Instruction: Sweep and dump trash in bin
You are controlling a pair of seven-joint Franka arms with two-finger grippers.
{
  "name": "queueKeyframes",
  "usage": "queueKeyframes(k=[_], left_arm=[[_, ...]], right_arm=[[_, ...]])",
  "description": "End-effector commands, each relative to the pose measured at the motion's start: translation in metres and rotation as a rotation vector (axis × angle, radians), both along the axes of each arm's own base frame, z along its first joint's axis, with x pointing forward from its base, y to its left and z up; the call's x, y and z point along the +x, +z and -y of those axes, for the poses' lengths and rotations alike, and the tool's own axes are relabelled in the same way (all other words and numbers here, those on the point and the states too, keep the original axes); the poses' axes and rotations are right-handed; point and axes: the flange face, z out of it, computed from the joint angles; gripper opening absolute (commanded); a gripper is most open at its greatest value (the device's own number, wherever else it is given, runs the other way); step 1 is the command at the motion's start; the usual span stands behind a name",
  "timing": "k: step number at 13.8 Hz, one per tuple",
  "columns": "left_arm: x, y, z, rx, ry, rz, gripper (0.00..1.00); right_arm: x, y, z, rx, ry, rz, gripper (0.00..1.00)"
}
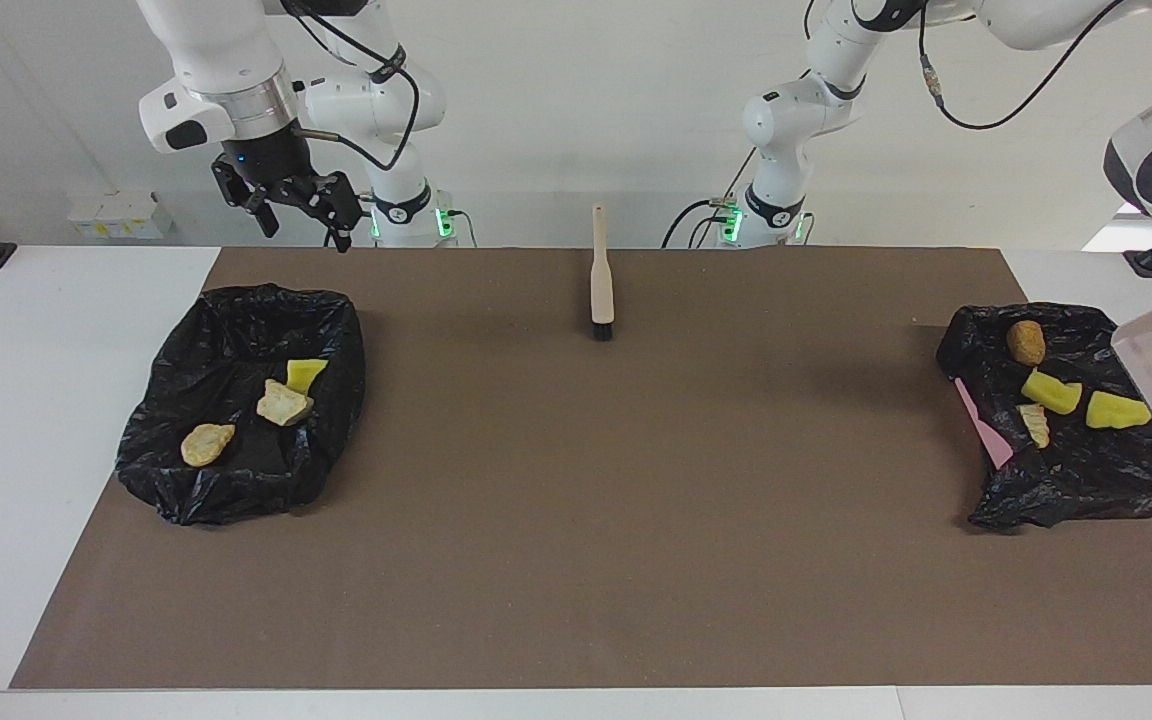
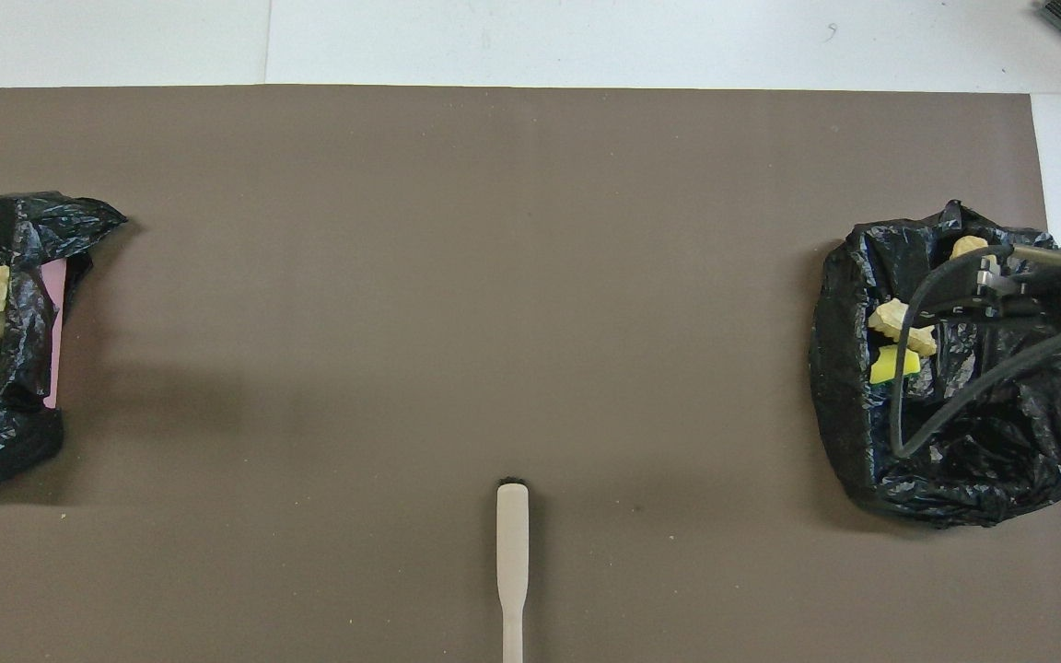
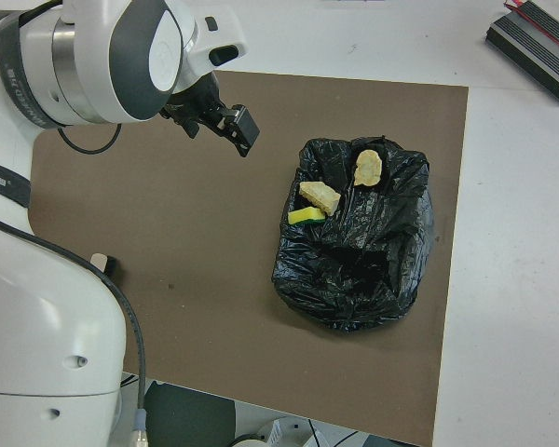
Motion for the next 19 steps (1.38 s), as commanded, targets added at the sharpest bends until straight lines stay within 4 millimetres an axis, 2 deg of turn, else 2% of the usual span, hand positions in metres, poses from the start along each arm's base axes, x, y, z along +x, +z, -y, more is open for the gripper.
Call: queueKeyframes(k=[1, 4, 6, 9, 13, 15, 19], left_arm=[[-0.009, 0.003, 0.012, 0.048, 0.024, 0.002, 0.00], [-0.008, 0.013, 0.026, 0.053, 0.022, 0.004, 0.00], [-0.011, 0.029, 0.034, 0.042, 0.008, 0.032, 0.00], [-0.010, 0.033, 0.066, -0.017, 0.007, 0.043, 0.00], [-0.010, 0.015, 0.122, -0.210, 0.027, 0.035, 0.00], [-0.011, 0.008, 0.159, -0.327, 0.051, 0.080, 0.00], [-0.035, -0.011, 0.221, -0.592, 0.326, 0.221, 0.00]], right_arm=[[0.002, 0.004, 0.004, 0.001, 0.025, -0.007, 1.00], [0.002, 0.000, 0.008, 0.006, 0.027, -0.015, 1.00], [0.000, -0.001, 0.009, 0.004, 0.081, -0.020, 1.00], [0.000, -0.001, 0.012, 0.007, 0.124, -0.021, 1.00], [0.000, -0.001, 0.011, 0.007, 0.121, -0.020, 1.00], [0.000, -0.001, 0.011, 0.007, 0.121, -0.021, 1.00], [0.000, -0.001, 0.013, 0.007, 0.112, -0.021, 1.00]])
